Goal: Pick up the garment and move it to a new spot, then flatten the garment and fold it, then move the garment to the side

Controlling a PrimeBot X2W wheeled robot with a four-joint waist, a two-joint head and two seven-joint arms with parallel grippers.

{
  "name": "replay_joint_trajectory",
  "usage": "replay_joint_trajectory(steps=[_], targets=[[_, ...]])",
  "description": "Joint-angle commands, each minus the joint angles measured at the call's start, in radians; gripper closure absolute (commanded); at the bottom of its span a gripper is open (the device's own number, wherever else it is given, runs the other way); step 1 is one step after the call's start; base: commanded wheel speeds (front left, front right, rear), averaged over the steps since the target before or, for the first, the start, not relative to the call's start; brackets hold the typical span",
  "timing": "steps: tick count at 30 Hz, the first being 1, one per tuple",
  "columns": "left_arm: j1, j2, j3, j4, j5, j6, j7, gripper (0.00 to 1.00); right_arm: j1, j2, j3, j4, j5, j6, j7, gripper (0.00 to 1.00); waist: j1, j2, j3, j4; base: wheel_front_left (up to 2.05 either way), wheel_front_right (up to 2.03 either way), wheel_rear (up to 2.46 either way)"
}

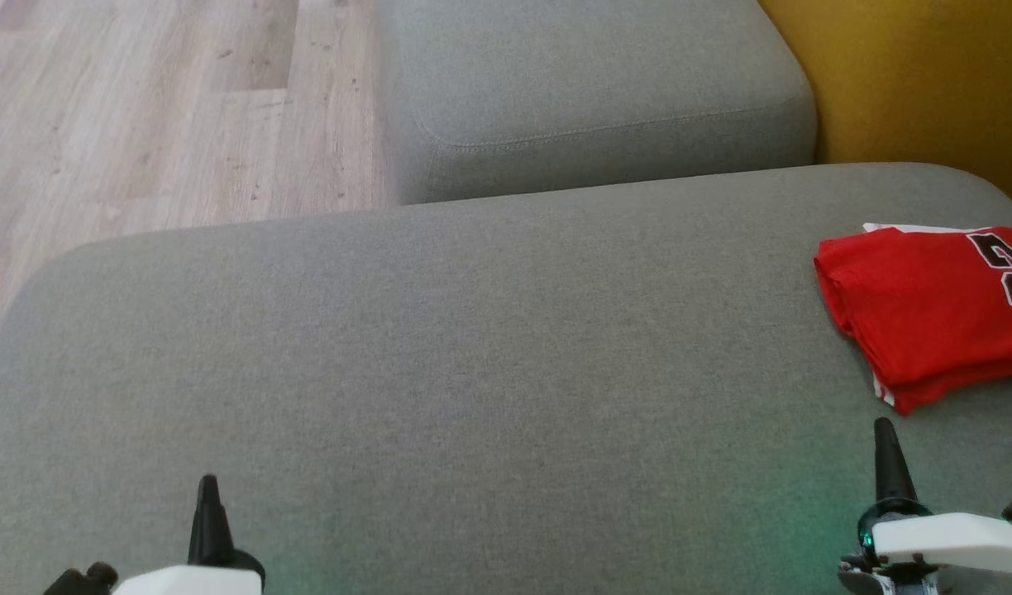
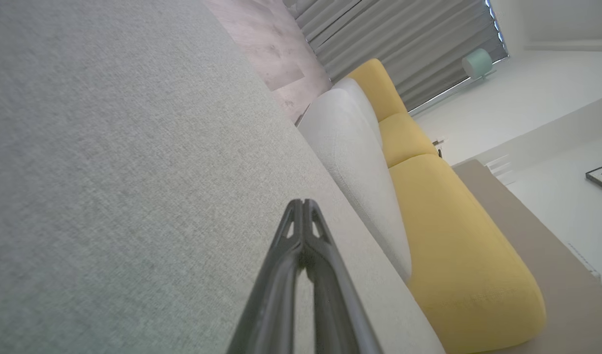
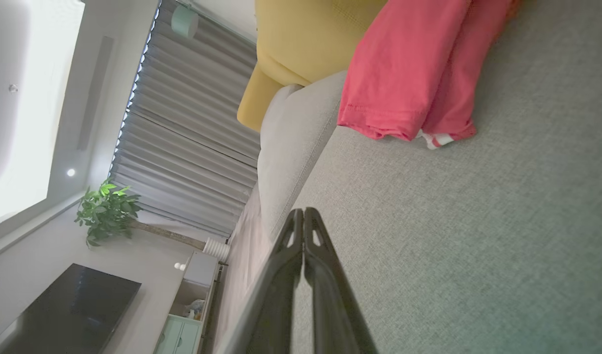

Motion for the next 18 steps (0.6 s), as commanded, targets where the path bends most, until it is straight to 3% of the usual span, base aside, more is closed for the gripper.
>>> replay_joint_trajectory(steps=[1,18], targets=[[-0.064,0.014,0.03,-0.024,-0.029,-0.007,0.008,1.0,-0.062,-0.013,0.006,-0.03,0.029,0.0,0.01,1.0,0.0,0.0,0.003,0.001,0.0,0.0,0.0],[-0.124,0.013,0.065,-0.007,-0.234,-0.034,0.057,1.0,-0.113,-0.014,-0.015,-0.026,0.223,-0.001,0.059,1.0,-0.0001,0.0,0.032,0.008,0.0,0.0,0.0]])
